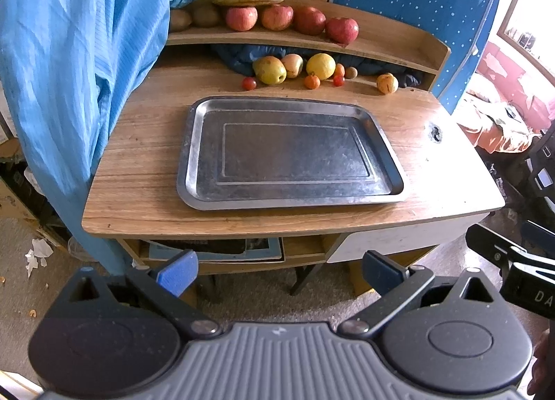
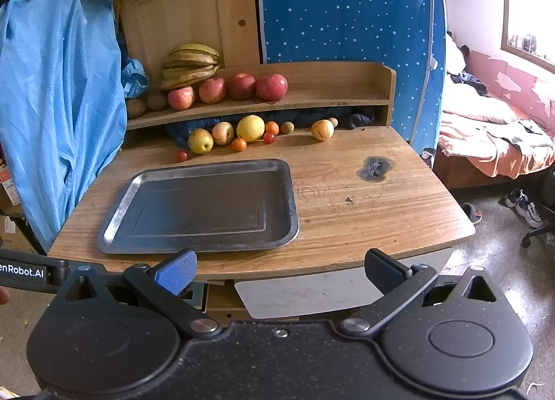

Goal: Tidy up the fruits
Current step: 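Move both grippers over the steel tray toward the table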

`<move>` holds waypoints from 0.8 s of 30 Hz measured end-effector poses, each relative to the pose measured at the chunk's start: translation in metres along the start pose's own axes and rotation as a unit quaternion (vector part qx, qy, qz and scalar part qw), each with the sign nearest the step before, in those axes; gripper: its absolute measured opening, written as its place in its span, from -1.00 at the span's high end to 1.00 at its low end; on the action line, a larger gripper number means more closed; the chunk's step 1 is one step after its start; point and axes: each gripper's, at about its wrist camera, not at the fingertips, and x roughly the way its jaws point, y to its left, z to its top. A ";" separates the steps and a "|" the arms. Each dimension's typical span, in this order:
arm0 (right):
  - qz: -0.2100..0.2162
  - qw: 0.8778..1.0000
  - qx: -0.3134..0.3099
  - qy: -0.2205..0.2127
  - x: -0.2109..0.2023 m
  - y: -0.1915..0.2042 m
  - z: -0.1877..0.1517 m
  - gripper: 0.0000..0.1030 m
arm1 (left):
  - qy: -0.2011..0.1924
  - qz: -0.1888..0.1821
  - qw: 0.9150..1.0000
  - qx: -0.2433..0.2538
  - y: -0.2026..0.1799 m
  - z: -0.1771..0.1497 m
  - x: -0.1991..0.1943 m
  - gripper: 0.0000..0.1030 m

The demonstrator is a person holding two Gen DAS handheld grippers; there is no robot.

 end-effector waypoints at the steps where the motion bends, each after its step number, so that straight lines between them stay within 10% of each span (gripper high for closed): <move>1: 0.000 1.000 0.000 0.002 0.002 -0.001 0.001 -0.99 | 0.002 0.000 1.000 0.000 0.000 0.001 0.001 -0.99; 24: -0.021 0.998 0.013 0.054 0.055 -0.035 0.013 -0.99 | 0.064 0.021 0.998 0.013 -0.026 0.032 0.062 -0.99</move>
